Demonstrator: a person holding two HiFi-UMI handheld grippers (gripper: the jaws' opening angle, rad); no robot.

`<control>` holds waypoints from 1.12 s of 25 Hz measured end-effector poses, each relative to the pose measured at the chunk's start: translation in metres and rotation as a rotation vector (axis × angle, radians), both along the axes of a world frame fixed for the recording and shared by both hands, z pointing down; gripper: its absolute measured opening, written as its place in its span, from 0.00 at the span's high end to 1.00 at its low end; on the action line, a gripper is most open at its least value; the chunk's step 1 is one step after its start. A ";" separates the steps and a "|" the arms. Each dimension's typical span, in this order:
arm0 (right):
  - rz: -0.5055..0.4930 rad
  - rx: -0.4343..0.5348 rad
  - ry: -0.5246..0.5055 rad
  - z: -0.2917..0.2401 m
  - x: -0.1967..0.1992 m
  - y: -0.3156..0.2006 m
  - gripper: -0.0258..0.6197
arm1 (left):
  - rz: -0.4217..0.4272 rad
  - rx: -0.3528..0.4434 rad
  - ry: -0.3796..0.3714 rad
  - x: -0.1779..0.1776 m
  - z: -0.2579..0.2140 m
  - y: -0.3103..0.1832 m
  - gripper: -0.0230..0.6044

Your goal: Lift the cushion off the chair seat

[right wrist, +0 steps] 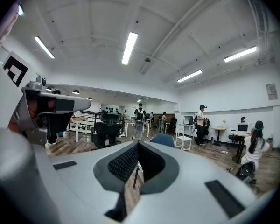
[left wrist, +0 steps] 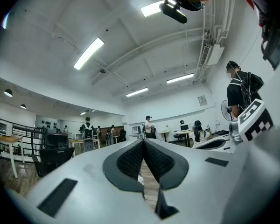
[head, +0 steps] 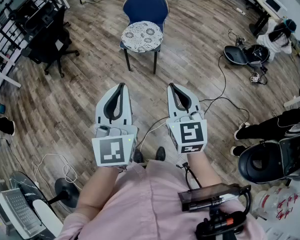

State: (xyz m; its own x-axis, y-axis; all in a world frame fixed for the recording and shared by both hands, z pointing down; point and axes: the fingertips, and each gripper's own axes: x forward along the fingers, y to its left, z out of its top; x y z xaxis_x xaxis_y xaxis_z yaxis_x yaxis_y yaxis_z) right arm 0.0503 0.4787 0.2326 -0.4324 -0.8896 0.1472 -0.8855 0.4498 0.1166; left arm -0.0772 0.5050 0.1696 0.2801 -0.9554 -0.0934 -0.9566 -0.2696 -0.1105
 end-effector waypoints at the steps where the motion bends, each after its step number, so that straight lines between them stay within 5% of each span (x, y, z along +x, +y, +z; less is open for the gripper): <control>1: -0.001 0.000 0.000 0.000 0.002 -0.002 0.96 | -0.001 -0.001 -0.001 0.003 0.000 -0.002 0.95; 15: -0.050 -0.014 -0.020 0.012 0.028 -0.034 0.96 | -0.046 -0.012 0.002 0.027 0.008 -0.029 0.95; 19: -0.071 -0.025 -0.029 0.017 0.024 -0.054 0.75 | -0.062 -0.033 -0.006 0.021 0.016 -0.045 0.95; 28: -0.013 -0.033 -0.008 0.040 0.012 -0.165 0.72 | -0.057 -0.057 0.009 -0.013 0.041 -0.160 0.95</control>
